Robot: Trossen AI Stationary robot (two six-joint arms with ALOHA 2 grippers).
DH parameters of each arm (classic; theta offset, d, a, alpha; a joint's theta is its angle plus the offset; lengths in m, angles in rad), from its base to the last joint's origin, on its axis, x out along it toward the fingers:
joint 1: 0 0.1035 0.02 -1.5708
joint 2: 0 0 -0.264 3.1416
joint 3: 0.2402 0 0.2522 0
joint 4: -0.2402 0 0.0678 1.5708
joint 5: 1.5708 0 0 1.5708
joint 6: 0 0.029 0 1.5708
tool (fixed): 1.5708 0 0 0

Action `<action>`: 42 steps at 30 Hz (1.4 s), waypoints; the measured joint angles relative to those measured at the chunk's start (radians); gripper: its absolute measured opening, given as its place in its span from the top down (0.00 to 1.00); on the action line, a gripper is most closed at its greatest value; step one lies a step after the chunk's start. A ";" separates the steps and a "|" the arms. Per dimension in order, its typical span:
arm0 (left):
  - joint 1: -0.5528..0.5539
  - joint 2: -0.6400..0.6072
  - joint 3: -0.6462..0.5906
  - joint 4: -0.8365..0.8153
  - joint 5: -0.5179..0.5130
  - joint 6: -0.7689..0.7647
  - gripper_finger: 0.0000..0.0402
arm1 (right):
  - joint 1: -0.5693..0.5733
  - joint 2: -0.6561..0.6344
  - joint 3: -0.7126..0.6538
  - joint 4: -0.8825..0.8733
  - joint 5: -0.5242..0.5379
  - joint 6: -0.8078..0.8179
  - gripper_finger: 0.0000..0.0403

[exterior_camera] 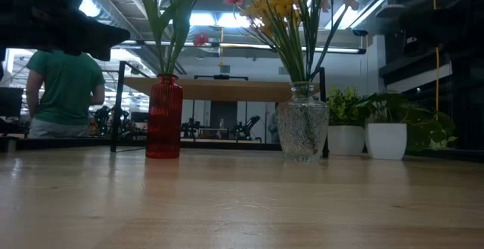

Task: Pick and place flowers into a vace then onto a shelf
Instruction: Return to Home Position

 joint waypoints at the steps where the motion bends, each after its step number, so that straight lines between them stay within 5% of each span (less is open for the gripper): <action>1: 0.016 0.000 0.000 0.000 0.009 0.000 1.00 | -0.003 -0.003 0.000 0.002 -0.008 -0.005 1.00; 12: 0.118 0.000 0.000 -0.001 0.046 -0.072 0.99 | -0.009 0.003 0.000 -0.022 -0.012 0.034 0.95; 42: 0.118 0.000 0.000 -0.007 0.047 -0.129 0.99 | -0.009 0.003 0.000 -0.023 -0.013 0.061 0.94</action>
